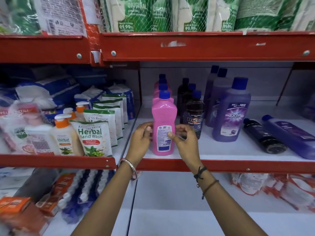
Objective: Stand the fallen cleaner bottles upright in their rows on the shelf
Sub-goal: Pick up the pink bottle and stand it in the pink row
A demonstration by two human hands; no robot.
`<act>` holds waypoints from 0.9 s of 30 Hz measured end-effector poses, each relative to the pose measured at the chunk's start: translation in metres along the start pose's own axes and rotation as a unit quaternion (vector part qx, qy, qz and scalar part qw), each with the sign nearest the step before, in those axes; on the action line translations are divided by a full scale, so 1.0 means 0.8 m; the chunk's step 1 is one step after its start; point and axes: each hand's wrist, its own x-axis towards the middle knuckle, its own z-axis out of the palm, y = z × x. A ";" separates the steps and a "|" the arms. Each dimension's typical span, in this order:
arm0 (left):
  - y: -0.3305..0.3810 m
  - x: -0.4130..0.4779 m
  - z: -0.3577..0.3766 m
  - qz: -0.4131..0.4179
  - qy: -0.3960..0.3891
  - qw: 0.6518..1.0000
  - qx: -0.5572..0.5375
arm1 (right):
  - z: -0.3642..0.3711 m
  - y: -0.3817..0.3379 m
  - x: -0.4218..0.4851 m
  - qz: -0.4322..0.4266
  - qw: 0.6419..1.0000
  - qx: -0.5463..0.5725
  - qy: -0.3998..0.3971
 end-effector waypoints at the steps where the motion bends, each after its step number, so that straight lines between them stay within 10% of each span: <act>1: 0.000 0.000 -0.002 -0.002 0.000 1.000 -0.011 | 0.000 0.000 0.000 -0.001 1.000 -0.006 0.006; 18: -0.004 -0.007 0.004 -0.083 -0.075 0.991 -0.078 | -0.013 0.001 -0.001 0.082 0.980 0.071 -0.169; 27: 0.000 -0.022 0.005 -0.022 0.016 0.999 0.019 | -0.016 0.011 -0.004 0.021 0.995 -0.020 -0.094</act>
